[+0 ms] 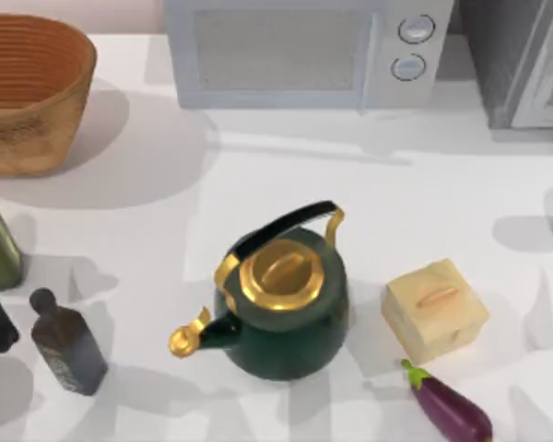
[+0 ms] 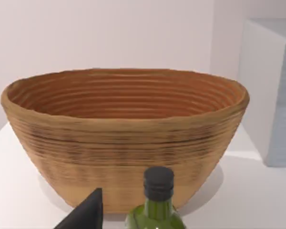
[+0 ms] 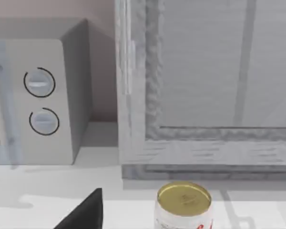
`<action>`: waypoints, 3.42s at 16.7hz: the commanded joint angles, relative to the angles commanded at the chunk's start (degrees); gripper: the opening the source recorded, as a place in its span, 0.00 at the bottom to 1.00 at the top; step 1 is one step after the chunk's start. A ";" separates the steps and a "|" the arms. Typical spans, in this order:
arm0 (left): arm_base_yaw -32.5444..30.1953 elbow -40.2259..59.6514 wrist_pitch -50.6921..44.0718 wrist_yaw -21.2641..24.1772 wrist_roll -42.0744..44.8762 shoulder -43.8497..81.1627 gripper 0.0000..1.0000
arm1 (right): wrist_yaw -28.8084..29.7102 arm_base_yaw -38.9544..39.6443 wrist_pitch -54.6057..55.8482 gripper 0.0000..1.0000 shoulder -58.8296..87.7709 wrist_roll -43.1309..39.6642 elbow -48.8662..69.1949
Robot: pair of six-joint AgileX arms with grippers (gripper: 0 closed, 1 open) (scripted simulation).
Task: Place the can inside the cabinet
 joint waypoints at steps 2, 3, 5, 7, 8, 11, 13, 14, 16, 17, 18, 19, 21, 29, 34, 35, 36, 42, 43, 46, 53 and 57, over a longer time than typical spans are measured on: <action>0.00 0.00 0.00 0.00 0.00 0.00 1.00 | 0.00 0.00 0.00 1.00 0.00 0.00 0.00; 0.00 0.00 0.00 0.00 0.00 0.00 1.00 | 0.11 0.20 0.50 1.00 0.57 0.09 0.13; 0.00 0.00 0.00 0.00 0.00 0.00 1.00 | 0.63 1.05 3.15 1.00 3.53 0.50 0.75; 0.00 0.00 0.00 0.00 0.00 0.00 1.00 | 1.43 2.14 7.98 1.00 8.94 1.08 1.75; 0.00 0.00 0.00 0.00 0.00 0.00 1.00 | 1.90 2.65 11.17 1.00 12.55 1.38 2.34; 0.00 0.00 0.00 0.00 0.00 0.00 1.00 | 3.38 3.89 23.77 1.00 26.93 2.33 4.23; 0.00 0.00 0.00 0.00 0.00 0.00 1.00 | 4.28 4.51 34.26 1.00 39.40 3.07 5.44; 0.00 0.00 0.00 0.00 0.00 0.00 1.00 | 4.65 4.77 39.96 1.00 46.48 3.45 6.00; 0.00 0.00 0.00 0.00 0.00 0.00 1.00 | 5.13 5.07 51.54 1.00 61.85 4.08 6.96; 0.00 0.00 0.00 0.00 0.00 0.00 1.00 | 5.23 5.04 56.97 1.00 69.56 4.25 7.35; 0.00 0.00 0.00 0.00 0.00 0.00 1.00 | 5.24 4.90 62.00 1.00 76.91 4.30 7.68; 0.00 0.00 0.00 0.00 0.00 0.00 1.00 | 5.17 4.67 66.60 1.00 83.74 4.24 7.99; 0.00 0.00 0.00 0.00 0.00 0.00 1.00 | 4.79 4.00 74.86 1.00 95.67 3.88 8.57; 0.00 0.00 0.00 0.00 0.00 0.00 1.00 | 1.70 -0.03 100.60 1.00 123.68 1.19 11.62; 0.00 0.00 0.00 0.00 0.00 0.00 1.00 | 1.36 -0.48 102.36 1.00 125.53 0.90 12.03; 0.00 0.00 0.00 0.00 0.00 0.00 1.00 | 1.36 -0.48 102.36 1.00 125.53 0.90 12.03; 0.00 0.00 0.00 0.00 0.00 0.00 1.00 | 1.43 -0.12 101.00 1.00 128.87 0.95 11.76; 0.00 0.00 0.00 0.00 0.00 0.00 1.00 | 1.63 -0.18 101.22 1.00 127.31 0.95 15.07; 0.00 0.00 0.00 0.00 0.00 0.00 1.00 | 1.63 -0.21 100.72 1.00 127.33 0.94 15.66; 0.00 0.00 0.00 0.00 0.00 0.00 1.00 | 1.56 -0.32 98.79 1.00 127.54 0.91 17.65; 0.00 0.00 0.00 0.00 0.00 0.00 1.00 | 1.33 -0.55 93.92 1.00 128.07 0.87 23.01; 0.00 0.00 0.00 0.00 0.00 0.00 1.00 | 1.27 -0.61 91.95 1.00 128.32 0.85 25.24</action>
